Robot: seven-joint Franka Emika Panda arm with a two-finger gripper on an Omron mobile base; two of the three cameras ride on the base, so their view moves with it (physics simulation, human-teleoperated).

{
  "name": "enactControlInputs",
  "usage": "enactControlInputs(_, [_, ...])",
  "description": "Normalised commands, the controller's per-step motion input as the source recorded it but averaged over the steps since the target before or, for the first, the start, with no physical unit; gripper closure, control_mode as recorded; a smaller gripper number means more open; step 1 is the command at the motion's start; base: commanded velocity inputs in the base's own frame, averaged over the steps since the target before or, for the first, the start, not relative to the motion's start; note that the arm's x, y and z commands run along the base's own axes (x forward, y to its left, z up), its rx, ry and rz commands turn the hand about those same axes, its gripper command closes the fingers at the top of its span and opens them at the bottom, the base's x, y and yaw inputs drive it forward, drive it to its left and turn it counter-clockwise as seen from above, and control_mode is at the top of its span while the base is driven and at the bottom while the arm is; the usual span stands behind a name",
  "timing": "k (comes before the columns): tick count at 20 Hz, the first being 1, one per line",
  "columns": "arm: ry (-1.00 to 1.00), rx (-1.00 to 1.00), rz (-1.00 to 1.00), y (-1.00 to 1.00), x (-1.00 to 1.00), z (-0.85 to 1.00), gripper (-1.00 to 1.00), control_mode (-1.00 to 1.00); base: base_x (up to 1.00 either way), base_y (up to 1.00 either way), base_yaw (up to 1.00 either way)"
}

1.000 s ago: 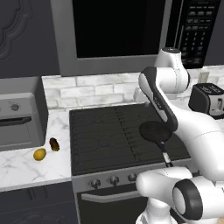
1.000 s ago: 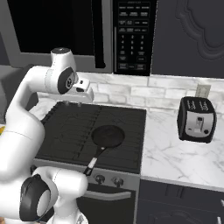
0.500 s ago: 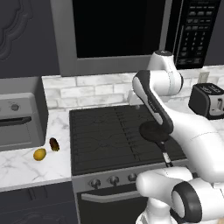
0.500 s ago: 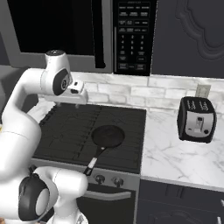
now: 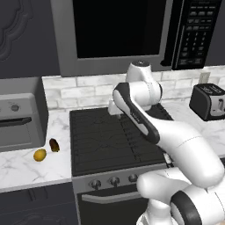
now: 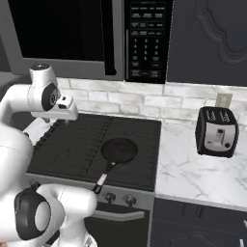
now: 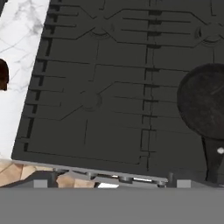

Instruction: Put the sweet potato and lemon in the pan. Then turn on the front right burner and set the heat to medium.

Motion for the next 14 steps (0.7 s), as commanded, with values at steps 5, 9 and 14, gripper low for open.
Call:
enactControlInputs(5, [0.04,0.04,0.08,0.72,0.00,-0.29,-1.00,-1.00,0.00,0.00,0.00])
enactControlInputs(9, [0.10,0.04,0.07,0.68,0.00,-0.16,-1.00,-1.00,0.00,0.00,0.00])
enactControlInputs(14, [0.12,0.02,0.07,0.60,0.00,0.00,-1.00,-1.00,0.00,0.00,0.00])
